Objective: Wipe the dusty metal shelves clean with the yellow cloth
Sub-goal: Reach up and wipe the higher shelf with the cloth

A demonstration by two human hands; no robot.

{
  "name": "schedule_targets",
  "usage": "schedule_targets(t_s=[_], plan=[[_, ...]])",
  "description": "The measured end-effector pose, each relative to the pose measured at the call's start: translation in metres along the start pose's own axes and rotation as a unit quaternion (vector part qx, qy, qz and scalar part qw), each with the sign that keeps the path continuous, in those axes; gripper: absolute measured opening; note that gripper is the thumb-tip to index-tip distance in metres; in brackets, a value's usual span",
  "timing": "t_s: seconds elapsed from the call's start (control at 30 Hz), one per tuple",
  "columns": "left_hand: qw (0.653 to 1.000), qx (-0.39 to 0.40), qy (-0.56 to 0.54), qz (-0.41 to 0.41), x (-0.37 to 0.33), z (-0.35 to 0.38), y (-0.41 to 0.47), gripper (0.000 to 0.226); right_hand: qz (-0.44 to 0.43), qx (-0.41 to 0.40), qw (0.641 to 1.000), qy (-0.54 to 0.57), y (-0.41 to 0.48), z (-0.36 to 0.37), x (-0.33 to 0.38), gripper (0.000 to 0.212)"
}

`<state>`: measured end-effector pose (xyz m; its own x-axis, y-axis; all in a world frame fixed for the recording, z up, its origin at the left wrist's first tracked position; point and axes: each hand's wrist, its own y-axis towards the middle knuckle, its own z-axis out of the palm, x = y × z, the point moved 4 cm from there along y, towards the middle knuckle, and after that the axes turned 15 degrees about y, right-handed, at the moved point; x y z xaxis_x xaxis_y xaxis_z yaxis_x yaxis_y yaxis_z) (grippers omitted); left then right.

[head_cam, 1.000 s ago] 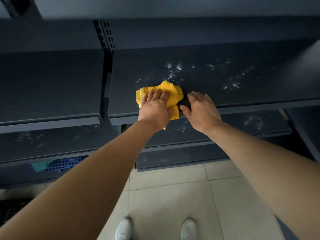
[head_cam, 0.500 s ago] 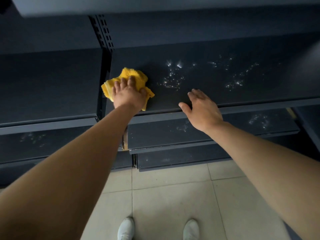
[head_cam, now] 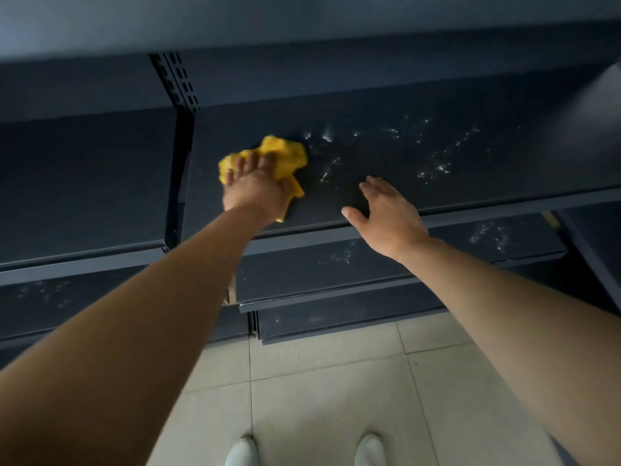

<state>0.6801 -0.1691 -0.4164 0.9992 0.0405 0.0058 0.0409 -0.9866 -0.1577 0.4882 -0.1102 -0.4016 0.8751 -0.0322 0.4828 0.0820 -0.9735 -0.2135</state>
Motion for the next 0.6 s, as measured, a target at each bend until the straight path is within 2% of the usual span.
schedule_targets(t_s=[0.1, 0.23, 0.47, 0.6], plan=[[0.997, -0.001, -0.017, -0.072, 0.029, 0.000, 0.013, 0.067, -0.007, 0.015, 1.000, 0.001, 0.008, -0.007, -0.006, 0.062], [0.995, 0.006, -0.034, -0.097, 0.010, 0.000, 0.025, 0.068, -0.016, 0.027, 0.999, 0.006, 0.017, -0.013, -0.013, 0.065], [1.000, 0.002, -0.021, 0.023, -0.080, -0.004, 0.033, 0.066, -0.044, 0.049, 0.998, -0.023, 0.021, -0.013, -0.018, 0.065], [0.999, -0.006, -0.018, 0.041, -0.087, -0.005, 0.021, 0.064, -0.069, 0.065, 0.994, -0.054, 0.022, -0.013, -0.021, 0.065]])
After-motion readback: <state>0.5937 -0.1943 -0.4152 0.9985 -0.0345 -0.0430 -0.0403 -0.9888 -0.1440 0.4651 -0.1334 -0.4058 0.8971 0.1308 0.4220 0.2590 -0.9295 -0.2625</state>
